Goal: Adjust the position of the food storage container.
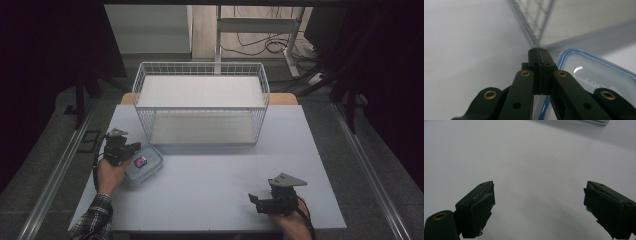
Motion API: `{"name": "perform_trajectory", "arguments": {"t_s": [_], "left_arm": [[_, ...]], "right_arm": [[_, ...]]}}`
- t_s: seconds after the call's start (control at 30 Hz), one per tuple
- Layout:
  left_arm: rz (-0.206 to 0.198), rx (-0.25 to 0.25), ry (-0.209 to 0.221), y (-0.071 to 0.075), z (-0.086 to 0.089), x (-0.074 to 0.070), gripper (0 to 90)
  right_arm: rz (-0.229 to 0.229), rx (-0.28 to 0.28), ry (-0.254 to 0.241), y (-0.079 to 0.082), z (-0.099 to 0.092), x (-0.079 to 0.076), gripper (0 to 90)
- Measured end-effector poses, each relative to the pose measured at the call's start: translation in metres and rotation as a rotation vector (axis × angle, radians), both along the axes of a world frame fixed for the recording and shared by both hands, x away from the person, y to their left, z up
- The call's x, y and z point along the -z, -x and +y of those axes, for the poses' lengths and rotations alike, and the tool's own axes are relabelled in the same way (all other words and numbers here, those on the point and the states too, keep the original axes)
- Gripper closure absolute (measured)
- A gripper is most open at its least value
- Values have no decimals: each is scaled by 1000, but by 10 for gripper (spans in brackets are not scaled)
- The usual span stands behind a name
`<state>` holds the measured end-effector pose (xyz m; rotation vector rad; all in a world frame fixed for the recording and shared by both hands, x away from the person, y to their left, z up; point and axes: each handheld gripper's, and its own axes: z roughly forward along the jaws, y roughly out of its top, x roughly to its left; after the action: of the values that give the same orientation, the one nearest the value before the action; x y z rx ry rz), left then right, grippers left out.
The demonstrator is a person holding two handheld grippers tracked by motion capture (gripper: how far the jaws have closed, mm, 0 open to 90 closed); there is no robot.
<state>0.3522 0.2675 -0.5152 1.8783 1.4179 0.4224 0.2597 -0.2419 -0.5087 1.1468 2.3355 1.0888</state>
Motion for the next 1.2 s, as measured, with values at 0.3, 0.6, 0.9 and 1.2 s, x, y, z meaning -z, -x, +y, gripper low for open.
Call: {"name": "perform_trajectory", "arguments": {"t_s": [0.3, 0.6, 0.9, 1.2], "left_arm": [[-93, 6, 18, 13, -11, -12, 889], [-135, -121, 22, 83, 24, -10, 899], [-48, -161, 82, 120, 32, 8, 898], [4, -137, 52, 106, 18, 13, 898]], "right_arm": [[-2, -2, 0, 0, 0, -1, 98], [-15, -5, -6, 1, 1, -2, 107], [-22, -18, -22, 1, 2, -4, 147], [-22, -33, -46, -3, 6, -7, 234]]}}
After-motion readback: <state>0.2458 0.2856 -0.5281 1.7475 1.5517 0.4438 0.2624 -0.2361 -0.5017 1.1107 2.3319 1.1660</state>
